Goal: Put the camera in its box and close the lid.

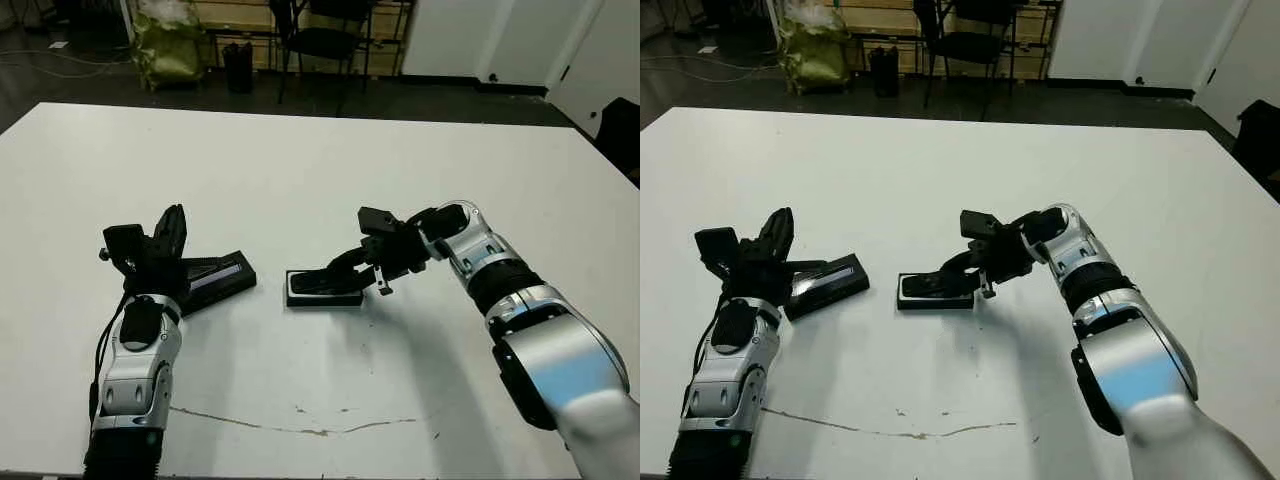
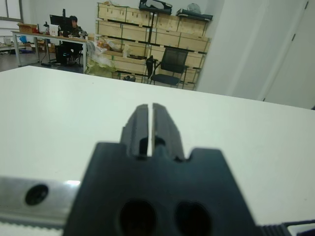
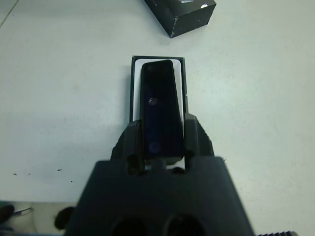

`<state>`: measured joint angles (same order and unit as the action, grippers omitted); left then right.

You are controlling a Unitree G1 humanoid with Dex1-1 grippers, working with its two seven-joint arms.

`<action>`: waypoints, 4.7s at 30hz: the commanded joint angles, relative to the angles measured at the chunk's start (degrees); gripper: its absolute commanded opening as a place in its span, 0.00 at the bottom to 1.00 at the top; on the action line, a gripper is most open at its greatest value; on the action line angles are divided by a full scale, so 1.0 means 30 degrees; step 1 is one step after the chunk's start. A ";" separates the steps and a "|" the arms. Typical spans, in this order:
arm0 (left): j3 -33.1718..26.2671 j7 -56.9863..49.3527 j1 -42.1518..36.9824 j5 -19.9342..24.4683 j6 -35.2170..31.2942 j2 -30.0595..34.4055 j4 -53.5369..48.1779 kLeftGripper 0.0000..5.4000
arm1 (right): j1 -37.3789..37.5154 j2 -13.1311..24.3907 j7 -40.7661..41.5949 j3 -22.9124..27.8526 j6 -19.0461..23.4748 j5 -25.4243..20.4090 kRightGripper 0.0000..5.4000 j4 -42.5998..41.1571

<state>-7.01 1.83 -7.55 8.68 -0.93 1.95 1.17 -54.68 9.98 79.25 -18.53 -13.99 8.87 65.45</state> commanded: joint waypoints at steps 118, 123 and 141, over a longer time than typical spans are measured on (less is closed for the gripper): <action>0.0103 -0.0143 0.0230 -0.0191 -0.0339 0.0075 0.0083 0.00 | 1.0502 0.3227 -1.0345 0.0866 0.2658 -0.2168 0.00 -1.1426; 0.0081 -0.0144 0.0221 -0.0139 -0.0221 0.0021 0.0121 0.00 | 1.0702 0.2616 -1.0648 0.2858 0.2537 -0.4401 0.00 -1.1915; -0.0370 0.0898 0.0102 -0.0180 -0.0216 0.1463 -0.0618 0.00 | 1.0606 0.3476 -1.2279 0.8803 0.4486 -0.9520 0.00 -1.4712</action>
<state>-7.87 3.83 -7.19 8.01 0.04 5.17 -0.13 -23.94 19.31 43.29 7.49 -2.31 -20.38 20.12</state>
